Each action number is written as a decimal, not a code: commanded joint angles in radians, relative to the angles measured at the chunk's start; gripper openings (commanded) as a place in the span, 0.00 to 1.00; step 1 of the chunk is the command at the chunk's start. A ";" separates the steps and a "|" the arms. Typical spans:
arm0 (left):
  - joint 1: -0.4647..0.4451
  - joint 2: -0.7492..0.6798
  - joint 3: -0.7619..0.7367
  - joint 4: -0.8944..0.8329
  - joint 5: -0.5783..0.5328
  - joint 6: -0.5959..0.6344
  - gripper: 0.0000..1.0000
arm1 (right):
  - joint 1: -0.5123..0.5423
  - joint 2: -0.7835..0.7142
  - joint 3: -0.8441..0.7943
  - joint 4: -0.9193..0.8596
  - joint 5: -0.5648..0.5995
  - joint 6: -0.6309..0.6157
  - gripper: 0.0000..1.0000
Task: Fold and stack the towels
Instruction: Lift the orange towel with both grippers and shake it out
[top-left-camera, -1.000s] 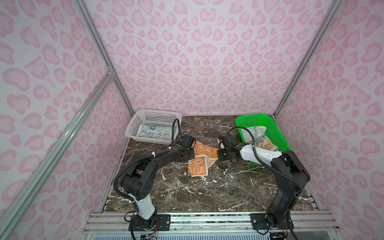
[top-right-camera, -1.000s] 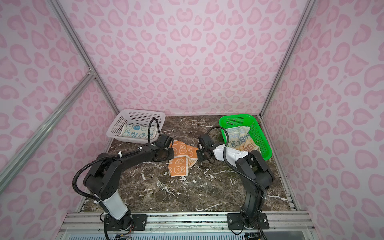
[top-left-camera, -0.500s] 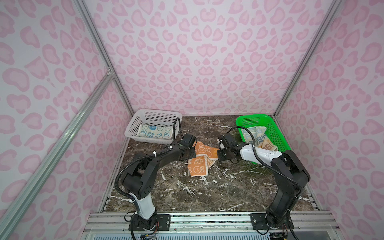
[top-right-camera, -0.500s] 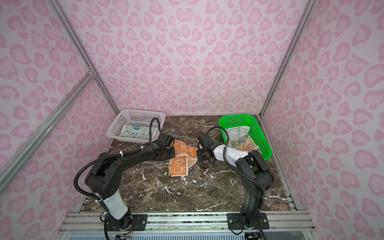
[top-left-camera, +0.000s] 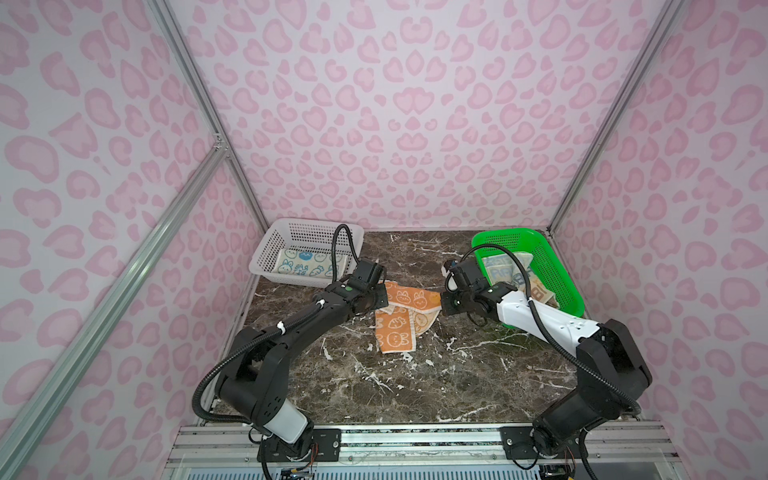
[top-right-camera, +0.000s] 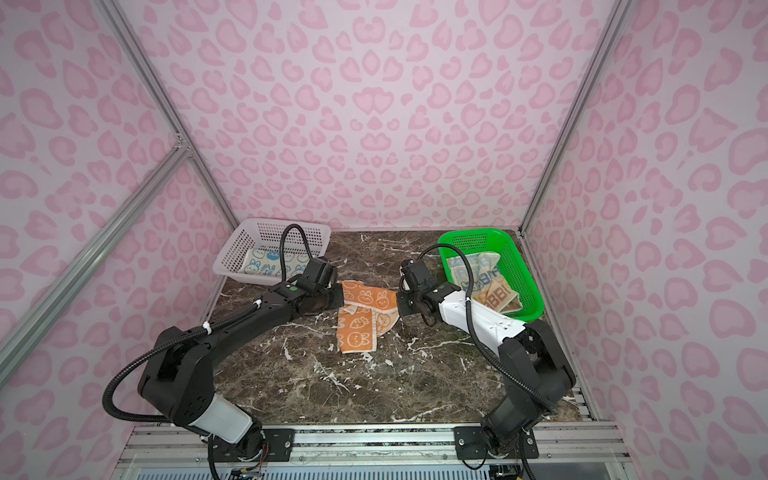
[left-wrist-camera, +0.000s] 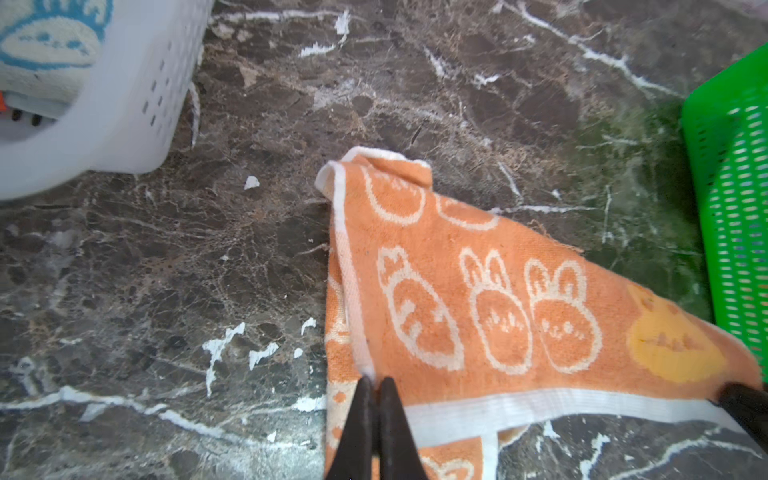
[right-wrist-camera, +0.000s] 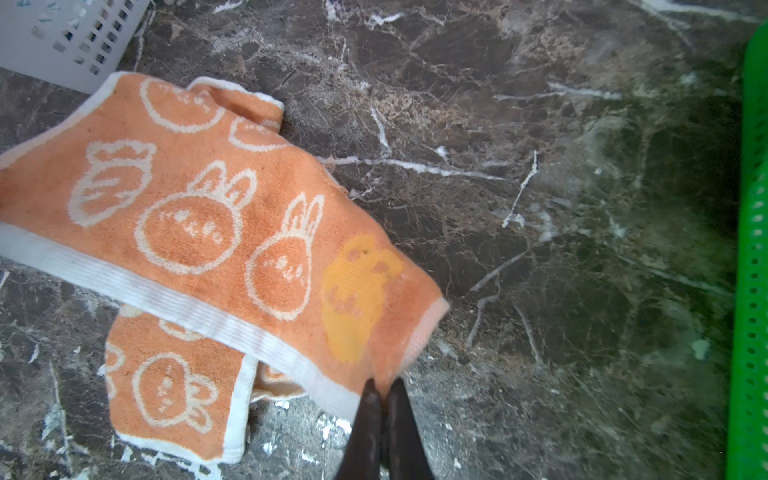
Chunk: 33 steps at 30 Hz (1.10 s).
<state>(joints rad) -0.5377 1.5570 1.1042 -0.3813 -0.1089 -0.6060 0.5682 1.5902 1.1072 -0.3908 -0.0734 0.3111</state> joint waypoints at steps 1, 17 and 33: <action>-0.005 -0.063 0.016 -0.014 0.012 0.008 0.03 | 0.010 -0.030 0.041 -0.077 0.016 -0.002 0.00; 0.110 -0.196 0.556 -0.275 0.068 0.114 0.02 | 0.027 -0.146 0.643 -0.325 0.002 -0.023 0.00; 0.072 -0.454 0.671 -0.308 0.292 -0.003 0.01 | 0.243 -0.494 0.661 -0.340 -0.022 -0.112 0.00</action>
<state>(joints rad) -0.4622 1.1252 1.7512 -0.6716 0.1410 -0.5583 0.8028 1.1282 1.7763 -0.7341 -0.0406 0.2180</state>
